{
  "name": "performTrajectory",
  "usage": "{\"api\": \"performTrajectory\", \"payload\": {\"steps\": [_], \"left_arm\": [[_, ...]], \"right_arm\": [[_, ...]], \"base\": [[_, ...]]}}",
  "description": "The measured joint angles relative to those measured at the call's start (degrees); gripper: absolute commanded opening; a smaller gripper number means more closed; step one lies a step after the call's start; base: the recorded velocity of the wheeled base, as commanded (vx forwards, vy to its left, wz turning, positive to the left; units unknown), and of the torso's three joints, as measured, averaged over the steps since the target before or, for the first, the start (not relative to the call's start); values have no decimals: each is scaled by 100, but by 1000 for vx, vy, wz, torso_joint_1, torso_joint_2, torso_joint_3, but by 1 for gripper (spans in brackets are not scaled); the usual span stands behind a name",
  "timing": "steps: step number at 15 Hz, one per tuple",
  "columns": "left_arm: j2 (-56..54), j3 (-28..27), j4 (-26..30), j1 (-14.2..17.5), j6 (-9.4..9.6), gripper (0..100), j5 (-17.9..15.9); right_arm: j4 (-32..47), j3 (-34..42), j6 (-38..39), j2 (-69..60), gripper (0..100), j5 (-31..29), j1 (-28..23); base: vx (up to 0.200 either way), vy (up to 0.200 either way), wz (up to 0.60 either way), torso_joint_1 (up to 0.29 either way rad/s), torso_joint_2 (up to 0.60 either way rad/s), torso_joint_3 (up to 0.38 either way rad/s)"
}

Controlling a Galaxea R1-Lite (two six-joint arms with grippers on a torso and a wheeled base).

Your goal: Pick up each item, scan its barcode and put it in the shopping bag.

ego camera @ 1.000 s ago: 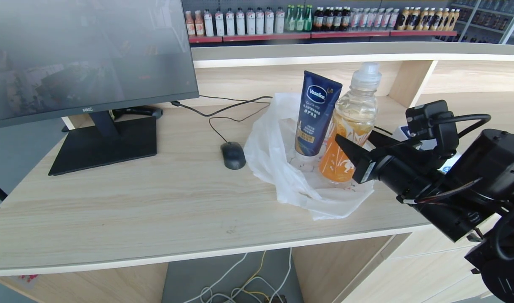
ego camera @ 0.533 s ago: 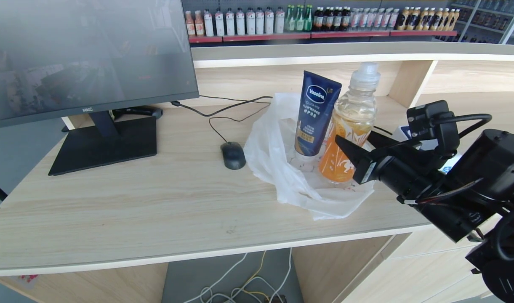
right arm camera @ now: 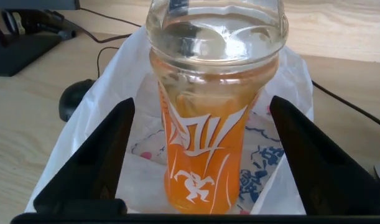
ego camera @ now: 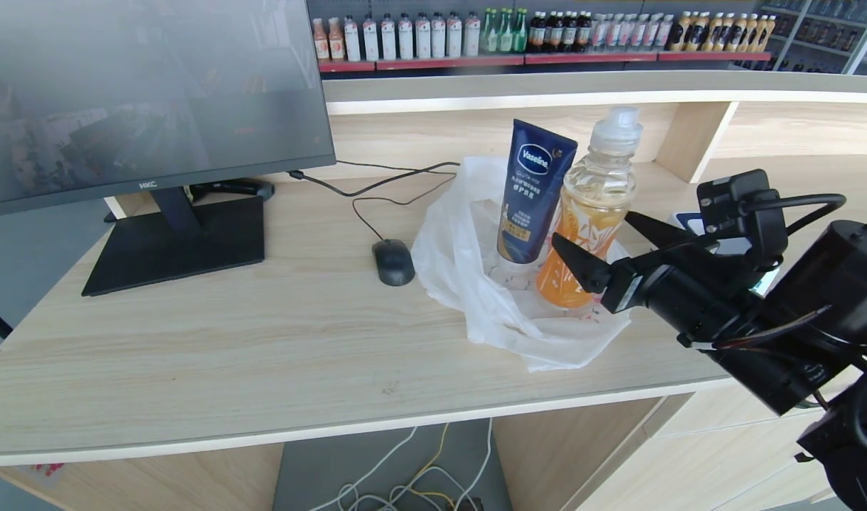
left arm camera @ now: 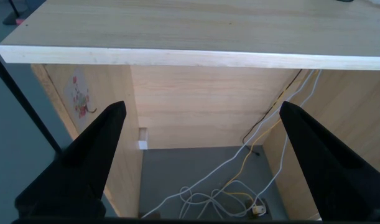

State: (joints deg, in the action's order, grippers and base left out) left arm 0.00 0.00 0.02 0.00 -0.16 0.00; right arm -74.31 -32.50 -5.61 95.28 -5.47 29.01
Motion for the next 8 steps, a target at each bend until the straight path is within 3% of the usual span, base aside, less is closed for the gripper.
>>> {"api": "performTrajectory", "payload": {"steps": [8], "left_arm": [[0, 0, -2, 0, 0, 100, 0]], "right_arm": [[-20, 627, 2, -527, 100, -13, -30]], "base": [[0, 0, 0, 0, 0, 0]]}}
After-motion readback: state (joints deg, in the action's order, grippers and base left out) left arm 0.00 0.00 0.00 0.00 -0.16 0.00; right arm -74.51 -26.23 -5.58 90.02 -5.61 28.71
